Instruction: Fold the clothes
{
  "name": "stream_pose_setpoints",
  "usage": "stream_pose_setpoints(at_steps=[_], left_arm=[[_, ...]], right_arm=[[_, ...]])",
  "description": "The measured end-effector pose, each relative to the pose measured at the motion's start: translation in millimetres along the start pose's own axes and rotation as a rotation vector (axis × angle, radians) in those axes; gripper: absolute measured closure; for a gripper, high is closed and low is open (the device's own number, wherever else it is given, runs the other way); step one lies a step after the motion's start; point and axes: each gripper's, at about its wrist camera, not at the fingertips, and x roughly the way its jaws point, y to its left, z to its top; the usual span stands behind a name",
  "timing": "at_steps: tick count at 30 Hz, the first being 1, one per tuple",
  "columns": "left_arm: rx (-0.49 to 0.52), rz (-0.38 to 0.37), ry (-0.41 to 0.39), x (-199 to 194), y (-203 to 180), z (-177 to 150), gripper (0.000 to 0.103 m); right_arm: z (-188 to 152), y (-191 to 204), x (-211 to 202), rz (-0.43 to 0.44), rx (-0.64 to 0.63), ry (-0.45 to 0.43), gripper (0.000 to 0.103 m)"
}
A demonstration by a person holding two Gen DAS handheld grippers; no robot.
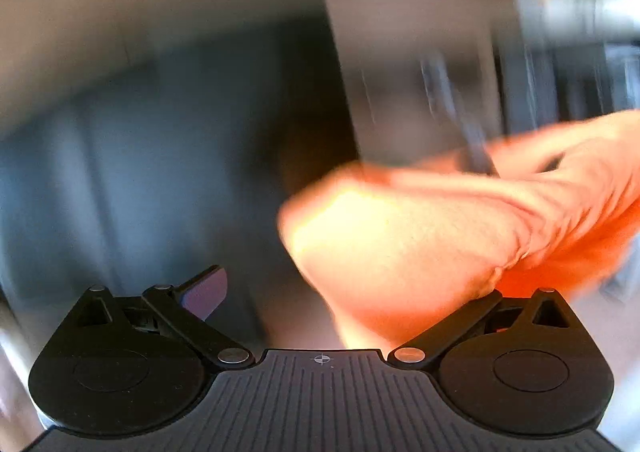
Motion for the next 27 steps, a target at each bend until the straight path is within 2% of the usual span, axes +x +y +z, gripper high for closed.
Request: stream_pose_setpoints(at_steps=[1, 2, 4, 7, 8, 10, 12, 14, 16, 18, 19, 20, 22, 24, 27], left_arm=[[-0.049, -0.075, 0.159, 26.6, -4.2, -31.2, 0.0], [-0.063, -0.118, 0.289, 49.2, -11.2, -59.0, 0.0], [-0.003, -0.15, 0.496, 78.3, -29.7, -98.5, 0.0], [0.126, -0.215, 0.551, 72.5, -40.8, -116.3, 0.0], [0.144, -0.241, 0.532, 65.8, -39.2, -115.9, 0.0], [0.12, -0.31, 0.481, 54.5, -25.2, -98.8, 0.0], [0.032, -0.403, 0.404, 45.5, -9.3, -75.2, 0.0], [-0.04, -0.467, 0.311, 37.3, -6.3, -52.7, 0.0], [-0.086, -0.484, 0.239, 46.9, -13.6, -32.2, 0.0], [-0.121, -0.487, 0.199, 65.5, -29.1, -20.0, 0.0], [-0.144, -0.484, 0.203, 80.7, -35.1, -21.4, 0.0], [-0.169, -0.464, 0.239, 97.9, -40.6, -25.5, 0.0], [-0.219, -0.424, 0.313, 132.6, -51.6, -33.8, 0.0], [-0.226, -0.394, 0.398, 151.7, -56.8, -49.6, 0.0], [-0.171, -0.41, 0.429, 140.2, -58.2, -66.4, 0.0]], right_arm=[[-33.5, 25.3, 2.1, 0.088, -0.034, 0.135, 0.0], [-62.9, 46.8, 3.9, 0.172, -0.074, 0.257, 0.0], [-102.0, 73.8, -1.6, 0.303, -0.1, 0.437, 0.0], [-110.3, 72.8, -13.7, 0.466, 0.023, 0.534, 0.0], [-109.9, 70.1, -16.5, 0.524, 0.073, 0.556, 0.0], [-106.6, 63.1, -12.1, 0.578, 0.154, 0.58, 0.0], [-91.7, 46.4, 0.6, 0.59, 0.281, 0.569, 0.0], [-73.3, 25.8, 15.9, 0.596, 0.429, 0.516, 0.0], [-63.8, 11.8, 40.6, 0.612, 0.57, 0.474, 0.0], [-65.0, 10.2, 71.6, 0.67, 0.696, 0.506, 0.0], [-69.9, 17.6, 89.4, 0.702, 0.757, 0.534, 0.0], [-75.6, 26.5, 107.7, 0.735, 0.816, 0.563, 0.0], [-92.2, 48.4, 132.1, 0.715, 0.87, 0.661, 0.0], [-110.1, 66.2, 139.4, 0.648, 0.876, 0.75, 0.0], [-124.2, 72.0, 121.6, 0.623, 0.783, 0.789, 0.0]])
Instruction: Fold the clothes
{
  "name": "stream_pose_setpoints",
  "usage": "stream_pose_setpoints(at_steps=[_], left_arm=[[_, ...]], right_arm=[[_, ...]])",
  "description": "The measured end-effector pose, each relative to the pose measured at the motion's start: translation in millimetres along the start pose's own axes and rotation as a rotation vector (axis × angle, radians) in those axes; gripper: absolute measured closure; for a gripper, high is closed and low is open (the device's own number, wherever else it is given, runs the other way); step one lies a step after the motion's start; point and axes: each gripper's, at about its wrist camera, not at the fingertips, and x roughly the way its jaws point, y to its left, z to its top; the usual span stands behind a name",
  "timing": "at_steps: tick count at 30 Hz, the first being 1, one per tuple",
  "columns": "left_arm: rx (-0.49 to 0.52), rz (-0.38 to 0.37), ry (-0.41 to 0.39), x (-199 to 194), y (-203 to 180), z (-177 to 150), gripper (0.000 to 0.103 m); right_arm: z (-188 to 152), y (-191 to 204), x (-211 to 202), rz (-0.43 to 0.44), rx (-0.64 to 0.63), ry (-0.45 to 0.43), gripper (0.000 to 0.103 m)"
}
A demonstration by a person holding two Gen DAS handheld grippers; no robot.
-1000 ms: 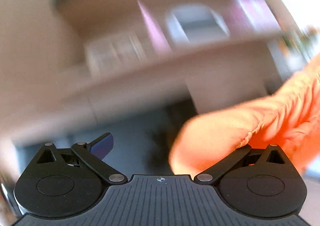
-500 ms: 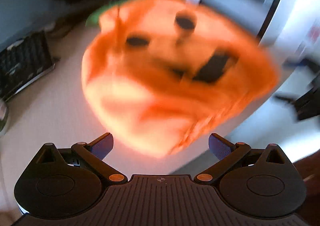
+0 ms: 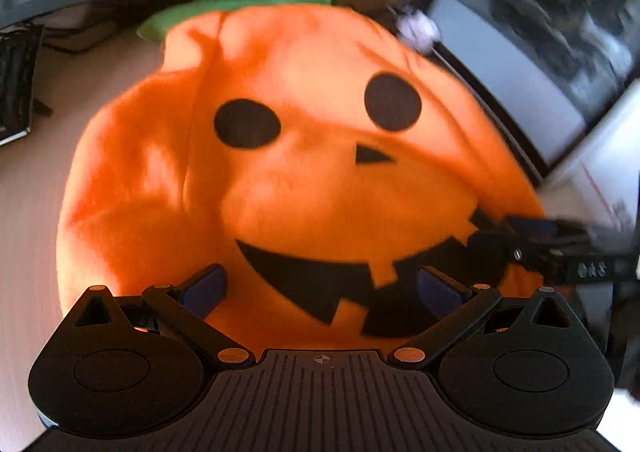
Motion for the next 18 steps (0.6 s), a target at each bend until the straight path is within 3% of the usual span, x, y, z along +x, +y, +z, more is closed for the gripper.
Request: stream_pose_setpoints(at_steps=[5, 9, 11, 15, 18], left_arm=[[0.097, -0.04, 0.02, -11.4, -10.8, -30.3, 0.0], [0.126, -0.003, 0.011, -3.3, -11.5, -26.2, 0.0], [0.115, -0.003, 0.022, 0.4, -11.8, -16.9, 0.0], [0.189, -0.02, 0.051, 2.7, -13.4, -16.9, 0.0], [0.222, -0.074, 0.059, -3.0, -5.7, -21.1, 0.0]], right_arm=[[-25.2, 11.6, -18.0, -0.045, -0.094, 0.031, 0.0], [-29.1, 32.5, -12.2, -0.128, -0.195, 0.063, 0.0], [-25.2, 39.5, -7.2, -0.165, -0.195, 0.081, 0.0], [-20.2, 41.5, -4.0, -0.199, -0.161, 0.098, 0.0], [-20.0, 42.4, -5.6, -0.194, -0.162, 0.127, 0.0]])
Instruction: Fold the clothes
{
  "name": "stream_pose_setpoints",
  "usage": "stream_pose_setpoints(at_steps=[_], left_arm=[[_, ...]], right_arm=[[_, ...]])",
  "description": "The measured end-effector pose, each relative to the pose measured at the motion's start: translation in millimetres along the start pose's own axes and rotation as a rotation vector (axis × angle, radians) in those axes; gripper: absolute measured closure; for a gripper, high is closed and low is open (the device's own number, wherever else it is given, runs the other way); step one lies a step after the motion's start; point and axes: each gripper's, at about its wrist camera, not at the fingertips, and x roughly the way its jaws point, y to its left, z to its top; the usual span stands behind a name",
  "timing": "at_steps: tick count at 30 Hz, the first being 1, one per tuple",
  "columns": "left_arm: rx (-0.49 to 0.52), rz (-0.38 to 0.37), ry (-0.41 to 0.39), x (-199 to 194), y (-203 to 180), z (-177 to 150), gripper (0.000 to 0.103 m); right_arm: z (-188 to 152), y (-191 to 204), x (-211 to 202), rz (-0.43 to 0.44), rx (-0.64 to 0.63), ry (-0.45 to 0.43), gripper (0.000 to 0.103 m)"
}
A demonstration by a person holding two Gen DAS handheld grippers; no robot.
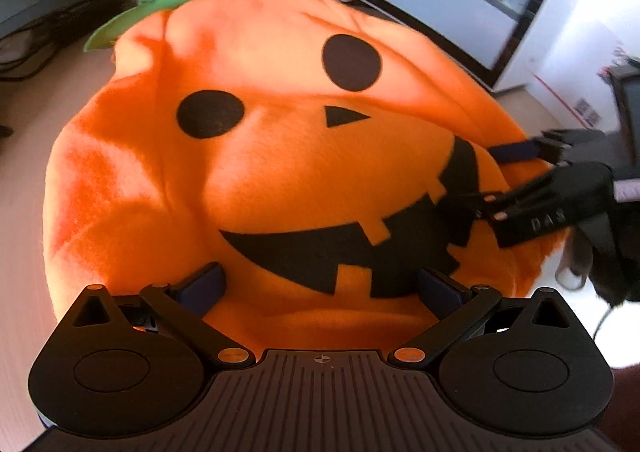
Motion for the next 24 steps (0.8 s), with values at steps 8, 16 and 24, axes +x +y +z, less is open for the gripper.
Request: stream_pose_setpoints(at_steps=[8, 16, 24], left_arm=[[-0.095, -0.185, -0.004, -18.1, 29.2, -9.0, 0.0], [-0.186, -0.223, -0.149, -36.6, 41.1, 46.0, 0.0], [-0.266, -0.072, -0.023, 21.4, 45.8, 61.8, 0.0]], right_arm=[[-2.4, 10.8, -8.3, 0.013, -0.082, 0.124, 0.0], [100.4, 4.6, -43.9, 0.037, -0.031, -0.132, 0.0], [223.1, 0.1, 15.0, 0.266, -0.035, -0.275, 0.005]])
